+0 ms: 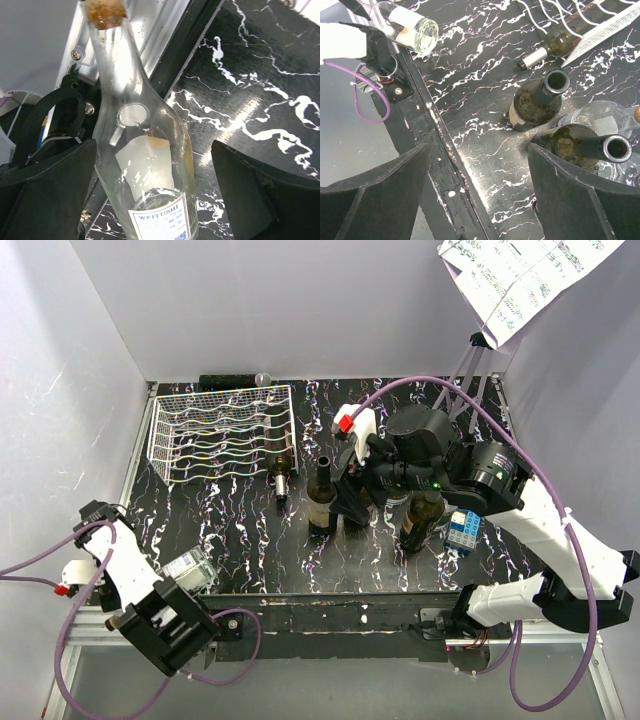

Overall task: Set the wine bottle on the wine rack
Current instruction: Pick up the wine bottle from the center of the board.

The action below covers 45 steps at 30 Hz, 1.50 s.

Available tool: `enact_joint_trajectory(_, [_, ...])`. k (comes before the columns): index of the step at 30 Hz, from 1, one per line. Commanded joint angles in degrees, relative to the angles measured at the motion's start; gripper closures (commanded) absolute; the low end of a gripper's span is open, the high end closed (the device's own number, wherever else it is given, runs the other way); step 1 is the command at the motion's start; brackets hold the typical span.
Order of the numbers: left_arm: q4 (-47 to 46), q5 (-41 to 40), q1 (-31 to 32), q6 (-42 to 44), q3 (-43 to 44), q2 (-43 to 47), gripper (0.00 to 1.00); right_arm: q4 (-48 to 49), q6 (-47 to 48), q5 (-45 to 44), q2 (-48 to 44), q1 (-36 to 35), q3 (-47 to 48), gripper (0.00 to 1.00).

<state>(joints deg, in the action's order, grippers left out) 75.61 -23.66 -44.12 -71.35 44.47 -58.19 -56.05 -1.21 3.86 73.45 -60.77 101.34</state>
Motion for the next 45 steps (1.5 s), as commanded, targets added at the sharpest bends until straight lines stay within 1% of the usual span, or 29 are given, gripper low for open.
enact_joint_trajectory(1, [-3.2, -0.8, -0.6, -1.1, -0.8, -3.9, 0.02, 0.8, 0.8, 1.2, -1.7, 0.0, -1.0, 0.14])
enact_joint_trajectory(6, [-9.2, 1.7, -1.0, 2.3, -3.7, -6.0, 0.02, 0.4, 1.0, 1.0, -2.1, 0.0, -1.1, 0.14])
enact_joint_trajectory(10, [-14.4, 4.8, -1.1, 4.7, -6.8, -5.2, 0.02, 0.3, 1.0, 0.7, -2.2, 0.0, -1.1, 0.13])
enact_joint_trajectory(12, [-16.3, 6.4, -1.0, 4.8, -8.4, -4.9, 0.07, 0.2, 1.0, 0.7, -1.9, 0.0, -1.1, 0.14])
enact_joint_trajectory(14, [-17.6, 8.7, -1.0, 4.6, -9.8, -4.7, 0.16, 0.2, 1.0, 0.7, -1.6, 0.0, -0.8, 0.14])
enact_joint_trajectory(18, [-20.7, 13.3, -1.0, 4.1, -12.2, -5.0, 0.30, 0.1, 1.0, 0.6, -1.6, 0.0, -0.5, 0.14])
enact_joint_trajectory(20, [-21.3, 14.2, -1.0, 3.9, -12.6, -5.3, 0.36, -0.1, 1.0, 0.6, -1.6, 0.0, -0.4, 0.14])
enact_joint_trajectory(21, [-21.5, 14.4, -1.0, 3.9, -12.7, -5.5, 0.40, -0.2, 1.0, 0.5, -1.5, -0.1, -0.4, 0.14])
enact_joint_trajectory(24, [-20.9, 15.5, -0.9, 2.7, -12.7, -5.6, 0.48, -0.3, 1.0, 0.5, -1.6, 0.0, -0.5, 0.14])
enact_joint_trajectory(26, [-20.2, 17.2, -0.8, 1.1, -12.7, -5.1, 0.51, -0.4, 1.0, 0.7, -1.6, 0.0, -0.6, 0.14])
enact_joint_trajectory(27, [-19.4, 17.7, -0.7, -0.1, -12.7, -4.8, 0.50, -0.4, 1.0, 0.8, -1.6, 0.0, -0.6, 0.14])
enact_joint_trajectory(28, [-19.2, 18.6, -0.7, -0.6, -12.9, -4.3, 0.45, -0.4, 1.0, 0.8, -1.6, 0.0, -0.5, 0.14])
enact_joint_trajectory(31, [-18.7, 18.7, -0.8, -1.1, -12.4, -2.5, 0.15, -0.4, 1.0, 1.2, -1.7, 0.0, -0.5, 0.14])
enact_joint_trajectory(32, [-18.5, 17.9, -0.7, -0.8, -11.9, -2.3, 0.09, -0.4, 0.9, 1.2, -1.7, 0.0, -0.5, 0.14])
enact_joint_trajectory(33, [-18.1, 16.3, -0.6, -0.3, -11.3, -2.3, 0.06, -0.5, 0.9, 1.2, -1.9, 0.0, -0.5, 0.14])
enact_joint_trajectory(34, [-17.8, 15.1, -0.7, 0.2, -10.6, -2.7, 0.06, -0.5, 0.9, 1.1, -2.1, 0.0, -0.6, 0.14])
enact_joint_trajectory(36, [-17.2, 11.6, -0.7, 1.5, -9.2, -4.0, 0.13, -0.6, 0.9, 1.0, -2.4, 0.0, -0.7, 0.14])
enact_joint_trajectory(40, [-17.4, 7.8, -0.7, 2.7, -8.2, -7.5, 0.38, -0.9, 0.9, 0.5, -3.0, 0.0, -1.1, 0.14])
enact_joint_trajectory(42, [-18.4, 7.7, -0.7, 3.2, -8.3, -8.9, 0.44, -1.0, 0.9, 0.2, -3.3, 0.0, -1.1, 0.14])
enact_joint_trajectory(45, [-19.1, 8.1, -0.7, 3.5, -7.9, -10.3, 0.47, -1.1, 1.0, -0.1, -3.6, 0.0, -1.1, 0.14])
